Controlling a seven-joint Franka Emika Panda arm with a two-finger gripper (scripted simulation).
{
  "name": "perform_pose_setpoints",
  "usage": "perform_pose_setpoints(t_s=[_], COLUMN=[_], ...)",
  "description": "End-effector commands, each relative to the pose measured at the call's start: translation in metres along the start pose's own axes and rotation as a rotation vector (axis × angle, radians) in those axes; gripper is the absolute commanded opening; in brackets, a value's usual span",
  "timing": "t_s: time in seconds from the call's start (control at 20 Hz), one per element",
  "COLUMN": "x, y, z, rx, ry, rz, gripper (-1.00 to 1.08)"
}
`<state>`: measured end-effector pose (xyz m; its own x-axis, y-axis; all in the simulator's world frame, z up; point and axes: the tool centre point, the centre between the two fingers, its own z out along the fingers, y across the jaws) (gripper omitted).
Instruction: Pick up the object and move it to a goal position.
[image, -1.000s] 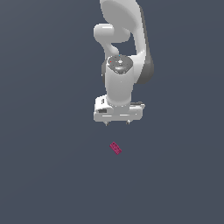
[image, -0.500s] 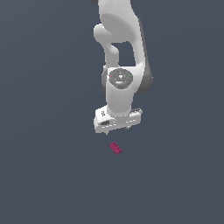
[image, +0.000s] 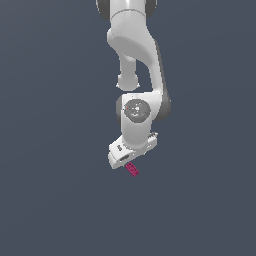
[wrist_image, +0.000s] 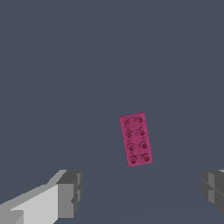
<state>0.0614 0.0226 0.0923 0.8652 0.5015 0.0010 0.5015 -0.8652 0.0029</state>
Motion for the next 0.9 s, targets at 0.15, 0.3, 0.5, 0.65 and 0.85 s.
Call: perform_pose_setpoints(t_s=[0.15,0.3,0.5,0.65,0.85], x=[0.007,0.009,0.011,0.011,0.011], y=[0.005,0.007,0.008,0.009,0.009], z=[0.018,0.024,0.029,0.03,0.033], rx=[0.001,0.002,0.003,0.003,0.003], ry=[-0.001,-0.001,-0.001,-0.001,-0.001], rz=[-0.106,-0.142,-0.171,-0.177,-0.173], gripper=[1.0,1.0,1.0,1.0,1.0])
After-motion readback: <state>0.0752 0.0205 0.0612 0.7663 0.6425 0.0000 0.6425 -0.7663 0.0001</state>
